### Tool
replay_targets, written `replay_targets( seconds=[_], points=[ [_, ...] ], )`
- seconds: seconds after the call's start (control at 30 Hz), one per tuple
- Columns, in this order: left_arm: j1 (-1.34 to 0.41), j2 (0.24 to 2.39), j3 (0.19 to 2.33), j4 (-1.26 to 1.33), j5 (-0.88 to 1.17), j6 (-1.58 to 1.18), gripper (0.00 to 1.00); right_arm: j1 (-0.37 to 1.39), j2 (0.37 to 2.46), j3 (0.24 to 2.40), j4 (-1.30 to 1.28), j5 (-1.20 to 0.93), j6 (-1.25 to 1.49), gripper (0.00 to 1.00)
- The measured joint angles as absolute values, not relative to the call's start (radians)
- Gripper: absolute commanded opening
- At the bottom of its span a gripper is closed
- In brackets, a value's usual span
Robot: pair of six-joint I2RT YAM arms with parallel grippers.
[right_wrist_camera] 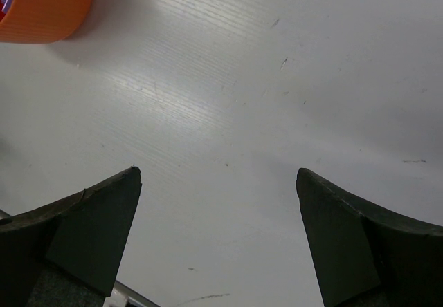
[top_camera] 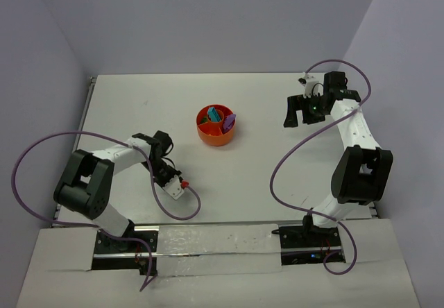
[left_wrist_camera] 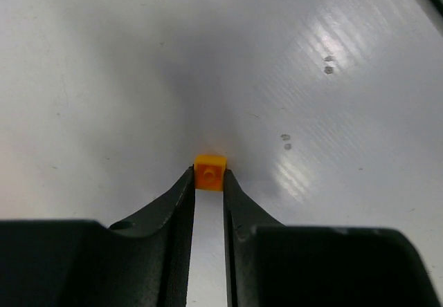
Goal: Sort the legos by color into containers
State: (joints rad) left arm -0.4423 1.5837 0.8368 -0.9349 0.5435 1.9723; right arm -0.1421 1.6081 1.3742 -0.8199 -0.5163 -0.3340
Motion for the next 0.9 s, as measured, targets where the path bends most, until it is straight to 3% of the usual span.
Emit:
replay_targets(
  seconds=[0.07, 0.23, 0.43, 0.63, 0.9],
  points=[
    [-0.446, 1.584, 0.851, -0.925, 0.554, 1.973, 0.01, -0.142, 1.608, 1.375, -0.820, -0.517, -0.334, 1.00],
    [-0.484, 1.584, 0.982, -0.827, 0.632, 1.786, 0.00, -0.142, 1.609, 1.375, -0.820, -0.517, -0.329, 1.00],
    [-0.545, 1.588, 1.150, -0.527, 0.653, 1.239, 0.00, -0.142, 1.608, 1.375, -0.799, -0.517, -0.312, 1.00],
    [-0.563, 1.704, 1.410, -0.381, 0.606, 0.780, 0.00, -0.142, 1.608, 1.377, -0.782, -0.517, -0.300, 1.00],
    [-0.561, 1.782, 1.462, -0.360, 0.550, 0.610, 0.00, -0.142, 1.609, 1.412, -0.778, -0.517, -0.296, 1.00]
  ],
)
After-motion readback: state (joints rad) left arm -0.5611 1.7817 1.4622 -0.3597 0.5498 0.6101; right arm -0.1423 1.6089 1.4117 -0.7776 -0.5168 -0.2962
